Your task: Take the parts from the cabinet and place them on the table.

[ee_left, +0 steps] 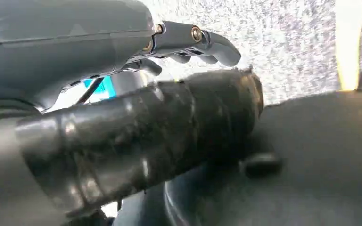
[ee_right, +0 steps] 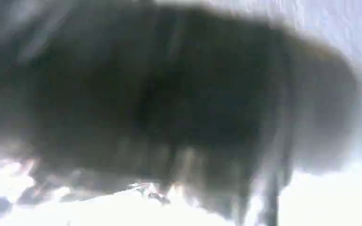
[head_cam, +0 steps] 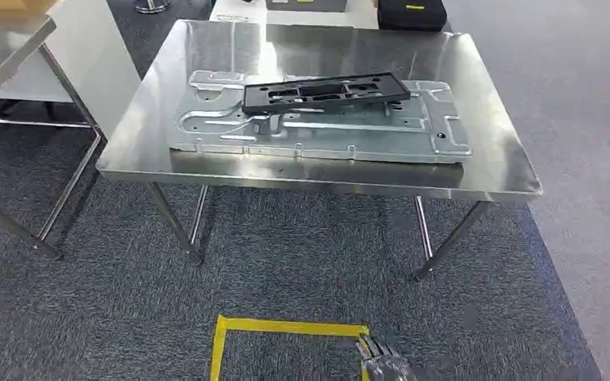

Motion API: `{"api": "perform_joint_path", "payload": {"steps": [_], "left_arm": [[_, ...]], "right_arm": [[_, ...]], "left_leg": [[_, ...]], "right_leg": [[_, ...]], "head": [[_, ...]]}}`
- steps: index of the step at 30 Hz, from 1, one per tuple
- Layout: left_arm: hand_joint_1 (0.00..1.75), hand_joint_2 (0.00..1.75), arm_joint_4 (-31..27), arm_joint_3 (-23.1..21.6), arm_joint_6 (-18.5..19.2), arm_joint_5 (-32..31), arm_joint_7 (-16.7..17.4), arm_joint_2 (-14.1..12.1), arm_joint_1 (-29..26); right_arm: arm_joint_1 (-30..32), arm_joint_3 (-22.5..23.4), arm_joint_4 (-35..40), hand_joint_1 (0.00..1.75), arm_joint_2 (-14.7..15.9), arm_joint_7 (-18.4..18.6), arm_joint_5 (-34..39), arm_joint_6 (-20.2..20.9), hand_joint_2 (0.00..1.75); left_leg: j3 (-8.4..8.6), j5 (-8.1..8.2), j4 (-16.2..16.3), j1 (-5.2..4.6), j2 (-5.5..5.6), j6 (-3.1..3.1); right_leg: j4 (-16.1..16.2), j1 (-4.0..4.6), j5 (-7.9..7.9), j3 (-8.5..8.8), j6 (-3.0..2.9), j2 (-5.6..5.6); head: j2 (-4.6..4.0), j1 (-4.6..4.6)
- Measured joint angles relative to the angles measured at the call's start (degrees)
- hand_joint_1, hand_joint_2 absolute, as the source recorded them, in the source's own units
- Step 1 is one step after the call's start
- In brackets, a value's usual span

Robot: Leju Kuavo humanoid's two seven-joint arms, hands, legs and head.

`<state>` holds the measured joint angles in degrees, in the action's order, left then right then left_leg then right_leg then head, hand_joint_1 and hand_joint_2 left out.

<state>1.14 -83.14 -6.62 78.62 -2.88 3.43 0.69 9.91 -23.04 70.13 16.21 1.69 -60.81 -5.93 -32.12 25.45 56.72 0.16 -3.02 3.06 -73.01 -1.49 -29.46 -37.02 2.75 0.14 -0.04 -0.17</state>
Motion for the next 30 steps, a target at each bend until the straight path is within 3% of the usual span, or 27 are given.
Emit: {"api": "perform_joint_path", "payload": {"steps": [1,2,3,4,7,8,9,11,12,13,14,15,16,17,18,19,20,22,23,24,25,26,27,28,29,30], "left_arm": [[0.0,0.0,0.0,0.0,0.0,0.2,0.0,0.0,0.1],[0.0,0.0,0.0,0.1,0.0,0.6,0.1,0.0,0.2],[0.0,0.0,0.0,0.1,0.0,0.8,0.1,0.0,0.4],[0.0,0.0,0.0,0.2,0.0,1.3,0.2,0.0,0.4],[0.0,0.0,0.0,1.0,-1.5,3.5,0.1,0.1,0.2],[0.0,0.0,0.0,1.5,-2.1,4.1,0.1,0.3,0.1],[0.0,0.0,0.0,1.9,-2.4,4.4,0.4,0.5,0.0],[0.0,0.0,0.0,2.0,-2.9,4.5,1.2,1.1,0.0],[0.0,0.0,0.0,2.0,-3.5,4.2,1.7,1.2,0.0],[0.0,0.0,0.0,2.0,-3.9,4.1,1.7,1.4,0.3],[0.0,0.0,0.0,2.0,-4.7,3.6,1.7,1.5,0.4],[0.0,0.0,0.0,1.9,-5.2,3.4,1.6,1.6,0.6],[0.0,0.0,0.0,1.9,-5.2,3.2,1.5,1.6,0.7],[0.0,0.0,0.0,1.8,-5.2,2.9,1.1,1.6,0.8],[0.0,0.0,0.0,1.7,-5.2,2.7,0.8,1.5,0.9],[0.0,0.0,0.0,1.6,-5.2,2.4,0.6,1.5,0.9],[0.0,0.0,0.0,1.5,-5.2,2.3,0.3,1.5,0.9],[0.0,0.0,0.0,1.4,-5.4,2.3,0.2,1.4,1.1],[0.0,0.0,0.0,1.4,-5.5,2.3,0.1,1.6,1.2],[0.0,0.0,0.0,1.4,-5.6,2.3,0.1,1.6,1.4],[0.0,0.0,0.0,1.4,-5.6,2.3,0.1,1.7,1.4],[0.0,0.0,0.0,1.4,-5.6,2.3,0.1,1.7,1.3],[0.0,0.0,0.0,1.4,-5.6,2.3,0.0,1.7,1.1],[0.0,0.0,0.0,1.4,-5.7,2.3,0.0,1.7,1.1],[0.0,0.0,0.0,1.4,-5.7,2.3,0.0,1.7,1.1],[0.0,0.0,0.0,1.4,-5.7,2.3,0.0,1.7,1.2]], "right_arm": [[-1.6,5.0,-9.2,0.0,-0.5,-3.4,5.3,0.1,0.0],[-3.1,12.0,-19.4,0.0,-1.3,-3.9,11.3,1.8,0.0],[-4.3,15.4,-23.6,0.0,-1.8,-3.3,14.0,2.9,0.0],[-4.9,20.4,-29.4,0.0,-2.4,-1.4,18.6,4.4,0.0],[-5.4,32.3,-38.9,0.0,-4.9,3.9,31.4,5.4,0.0],[-5.8,36.8,-41.0,0.0,-7.0,5.5,35.5,5.3,0.0],[-5.9,41.8,-42.1,0.0,-9.8,7.0,38.8,5.1,0.0],[-6.0,50.3,-42.4,0.0,-14.0,7.5,41.3,3.3,0.0],[-6.2,55.2,-42.5,0.0,-17.0,7.0,41.5,1.9,0.0],[-6.5,57.3,-42.6,0.0,-18.6,6.2,41.3,1.3,0.0],[-6.9,60.6,-42.7,0.0,-20.2,4.2,40.5,1.6,0.0],[-7.4,63.1,-42.9,0.0,-20.8,2.2,39.5,2.6,0.0],[-7.8,64.8,-43.1,0.0,-21.0,0.6,38.8,3.5,0.0],[-8.2,66.9,-43.5,0.0,-21.4,-1.5,37.6,5.1,0.0],[-8.6,68.3,-43.8,0.0,-21.7,-3.2,36.6,6.4,0.0],[-8.9,69.2,-44.0,0.0,-21.9,-4.9,35.3,7.7,0.0],[-8.9,70.0,-44.1,0.0,-21.9,-7.1,33.6,8.7,0.0],[-8.8,70.8,-44.5,0.0,-22.2,-9.4,31.6,9.6,0.0],[-8.8,71.5,-44.6,0.0,-22.2,-9.5,31.2,9.6,0.0],[-9.0,71.9,-44.8,0.0,-22.6,-9.7,31.0,9.8,0.0],[-9.3,72.0,-44.8,0.0,-22.6,-9.8,31.0,9.9,0.0],[-9.4,72.1,-44.9,0.0,-22.8,-9.9,30.9,9.9,0.0],[-9.4,72.1,-45.1,0.0,-23.0,-9.9,30.9,10.1,0.0],[-9.4,72.2,-45.2,0.0,-23.3,-10.0,30.8,10.1,0.0],[-9.4,72.4,-45.2,0.0,-23.3,-10.0,30.8,10.0,0.0],[-9.4,72.5,-45.3,0.0,-23.3,-10.1,30.7,10.0,0.0]], "left_leg": [[-1.14,-0.22,0.7,-0.06,-0.43,-0.11],[-2.15,-0.45,1.6,-0.3,-0.71,-0.27],[-2.74,-0.66,2.1,-0.62,-0.89,-0.44],[-2.99,-0.87,2.6,-0.72,-0.99,-0.71],[-2.95,-2.15,2.2,-0.43,-2.19,-1.88],[-3.38,-1.56,2.5,-0.23,-1.61,-2.53],[-4.0,1.33,4.0,-0.05,0.23,-3.13],[-5.69,8.52,10.7,-0.01,2.02,-3.52],[-6.29,11.09,14.8,-0.04,2.4,-3.55],[-6.26,11.68,17.2,-0.1,2.54,-3.43],[-5.2,10.63,17.5,-0.18,2.61,-3.17],[-3.06,8.57,15.5,-0.25,2.75,-2.75],[-0.02,6.46,11.6,-0.42,3.14,-2.24],[3.85,4.99,6.1,-0.54,4.57,-1.48],[6.84,5.9,1.2,-0.66,7.23,-0.57],[8.48,6.53,-1.9,-0.47,7.88,-0.61],[8.19,6.18,-1.7,-0.75,7.52,-0.78],[7.61,5.23,-2.2,-1.1,6.52,-0.3],[7.31,3.86,-3.3,-0.04,5.41,0.06],[6.72,3.04,-3.6,-0.14,4.5,0.45],[5.96,2.5,-3.7,-0.15,3.74,0.93],[5.22,2.05,-3.6,-0.2,2.89,0.92],[4.46,1.57,-3.4,-0.25,2.05,0.81],[3.46,1.1,-3.0,-0.24,1.07,0.69],[2.53,0.66,-2.5,-0.19,0.2,0.46],[1.51,0.31,-1.9,-0.09,-0.49,0.19]], "right_leg": [[3.4,-0.1,2.11,2.9,0.03,-0.57],[8.8,-0.15,1.87,7.16,-0.04,-2.35],[13.2,0.24,-1.36,9.42,-0.29,-4.25],[15.3,0.61,-2.09,10.48,-0.85,-4.3],[15.4,0.86,-0.83,9.05,-2.28,-3.15],[15.7,0.58,0.1,8.46,-2.8,-2.83],[15.7,0.67,0.78,7.63,-3.19,-2.32],[15.6,0.78,2.08,5.89,-3.94,-1.35],[15.5,0.88,2.88,4.8,-4.0,-0.54],[15.4,0.98,3.59,3.75,-4.04,0.21],[15.3,1.02,4.31,3.0,-4.03,1.03],[15.1,1.13,5.02,2.0,-4.0,1.8],[15.0,1.24,5.65,1.19,-3.94,2.57],[15.0,1.3,6.3,0.56,-3.85,3.32],[14.9,1.19,6.85,0.07,-3.74,3.8],[14.9,1.45,7.48,-0.25,-3.39,4.19],[15.4,1.02,8.27,-0.35,-2.99,4.71],[16.3,0.8,9.74,-0.55,-2.11,6.11],[16.4,1.23,9.95,-0.88,-1.91,6.31],[15.2,1.38,7.22,-1.55,-1.76,3.63],[12.6,1.24,3.59,-2.39,-1.67,2.06],[8.5,1.01,-0.31,-3.18,-1.31,1.0],[4.2,0.7,-3.06,-3.9,-0.93,0.53],[0.2,0.31,-4.01,-4.39,-0.5,0.26],[-2.1,-0.09,-2.75,-4.12,-0.05,0.1],[-2.2,-0.44,-0.34,-2.92,0.36,-0.03]], "head": [[0.0,0.0],[0.0,0.02],[0.0,0.02],[0.0,-0.02],[0.0,0.2],[0.0,0.15],[0.0,0.09],[0.0,0.04],[0.0,0.04],[0.0,0.02],[0.0,0.02],[0.0,0.02],[0.0,0.02],[0.0,0.04],[0.0,0.09],[0.0,0.09],[0.0,0.04],[0.0,0.04],[0.0,0.07],[0.0,0.15],[0.0,0.2],[0.0,0.18],[0.0,0.13],[0.0,0.15],[0.0,0.15],[0.0,0.15]]}}
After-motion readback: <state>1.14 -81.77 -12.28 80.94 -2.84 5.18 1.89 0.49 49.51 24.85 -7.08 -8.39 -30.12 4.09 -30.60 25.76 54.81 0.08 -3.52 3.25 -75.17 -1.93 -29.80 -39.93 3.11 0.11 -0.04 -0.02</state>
